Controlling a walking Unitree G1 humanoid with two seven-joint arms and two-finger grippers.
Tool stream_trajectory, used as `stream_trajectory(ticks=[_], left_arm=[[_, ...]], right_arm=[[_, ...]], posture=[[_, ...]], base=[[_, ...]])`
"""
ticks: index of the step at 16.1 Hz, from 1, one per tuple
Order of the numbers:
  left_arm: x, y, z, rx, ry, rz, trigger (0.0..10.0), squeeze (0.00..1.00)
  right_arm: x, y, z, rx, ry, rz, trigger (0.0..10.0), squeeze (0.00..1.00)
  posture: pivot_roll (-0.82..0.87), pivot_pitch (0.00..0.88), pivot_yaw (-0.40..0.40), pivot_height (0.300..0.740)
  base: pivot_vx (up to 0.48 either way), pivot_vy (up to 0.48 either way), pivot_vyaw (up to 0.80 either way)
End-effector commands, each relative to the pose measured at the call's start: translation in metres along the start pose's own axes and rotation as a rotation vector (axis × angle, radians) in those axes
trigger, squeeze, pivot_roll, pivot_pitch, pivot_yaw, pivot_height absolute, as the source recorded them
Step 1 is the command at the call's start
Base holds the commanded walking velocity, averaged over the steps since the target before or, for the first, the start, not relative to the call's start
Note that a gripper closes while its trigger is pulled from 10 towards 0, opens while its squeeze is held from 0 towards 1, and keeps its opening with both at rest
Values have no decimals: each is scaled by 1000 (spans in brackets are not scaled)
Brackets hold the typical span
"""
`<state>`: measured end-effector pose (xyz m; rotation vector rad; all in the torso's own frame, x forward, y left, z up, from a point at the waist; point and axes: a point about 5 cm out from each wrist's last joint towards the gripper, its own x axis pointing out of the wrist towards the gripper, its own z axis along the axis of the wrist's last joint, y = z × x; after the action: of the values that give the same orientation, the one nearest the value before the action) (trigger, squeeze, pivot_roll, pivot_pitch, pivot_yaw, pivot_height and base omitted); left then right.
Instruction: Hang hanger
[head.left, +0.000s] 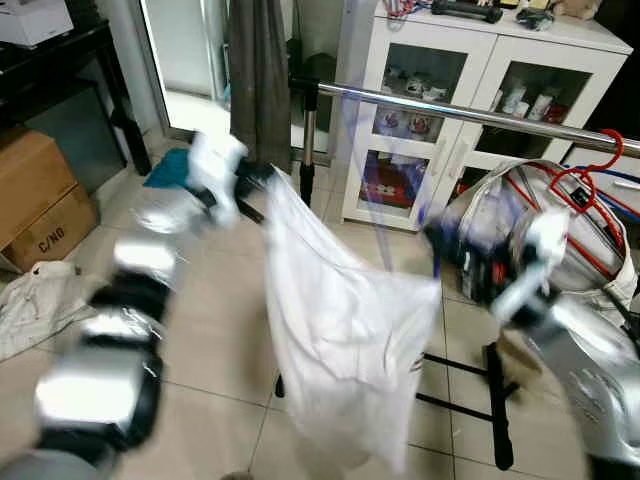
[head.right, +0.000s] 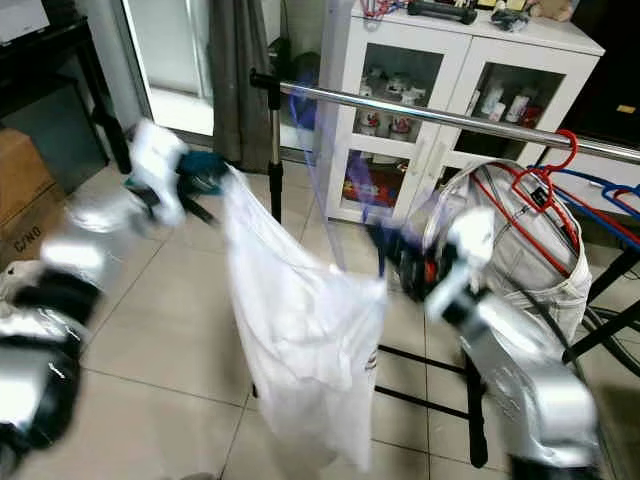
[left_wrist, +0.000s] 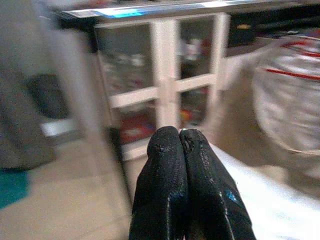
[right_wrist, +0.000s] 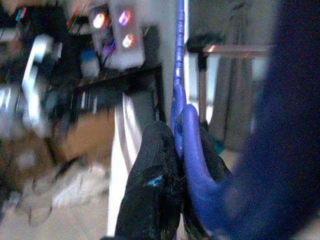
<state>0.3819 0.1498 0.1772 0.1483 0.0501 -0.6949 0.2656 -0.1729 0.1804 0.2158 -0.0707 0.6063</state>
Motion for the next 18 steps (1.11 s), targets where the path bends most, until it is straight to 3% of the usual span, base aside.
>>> stream_trajectory(ticks=[1, 3, 4, 5, 8, 9, 10, 11, 13, 14, 15, 17, 18], left_arm=[[15, -26, 16, -4, -79, -75, 0, 0], [26, -56, 16, -50, -113, -132, 0, 0], [27, -81, 9, -76, -111, -192, 0, 0], [25, -85, 6, -77, -103, -191, 0, 0], [4, -70, -8, -112, -59, 62, 0, 0], [-5, -65, -13, -128, -46, 140, 5922, 0], [-10, -62, -17, -138, -30, 190, 10000, 0], [-19, -61, -26, -137, 17, 252, 10000, 0], [-28, -66, -36, -101, 19, 368, 10000, 0], [-32, -71, -41, -234, -29, 402, 10000, 0], [-35, -69, -43, -293, -34, 432, 10000, 0], [-42, -64, -47, -283, -4, 519, 10000, 0], [-43, -66, -45, -310, -15, 507, 10000, 0]], right_arm=[[8, -7, 3, 61, -66, -110, 10000, 0], [19, -11, 2, 96, -97, -210, 10000, 0], [24, -27, 2, 90, -93, -374, 10000, 0], [25, -31, 1, 78, -83, -414, 10000, 0], [6, -25, -29, -128, 224, -381, 10000, 0], [-7, -26, -44, -154, 331, -407, 10000, 0], [-16, -26, -51, -145, 366, -435, 10000, 0], [-31, -26, -64, -137, 423, -476, 10000, 0], [-42, -21, -73, -86, 453, -502, 10000, 0], [-44, -19, -76, -86, 483, -544, 10000, 0], [-42, -18, -77, -67, 484, -563, 10000, 0], [-40, -14, -79, -39, 485, -580, 10000, 0], [-40, -12, -79, -28, 479, -592, 10000, 0]], posture=[[26, 0, -37, 740], [28, 0, -34, 740], [28, 0, -23, 740], [29, 0, -18, 740], [36, 0, -10, 740], [37, 0, -9, 740], [36, 0, -11, 740], [34, 0, -16, 740], [20, 0, -20, 740], [15, 0, -21, 740], [11, 0, -20, 740], [17, 2, -16, 740], [21, 1, -11, 740]], base=[[0, 0, 0], [0, 0, 0], [0, 0, 0], [0, 0, 0], [0, 0, 0], [0, 0, -800], [0, 0, -800], [0, 0, -800], [0, 0, -800], [0, 0, -800], [0, 0, -800], [0, 0, -800], [0, 0, -788]])
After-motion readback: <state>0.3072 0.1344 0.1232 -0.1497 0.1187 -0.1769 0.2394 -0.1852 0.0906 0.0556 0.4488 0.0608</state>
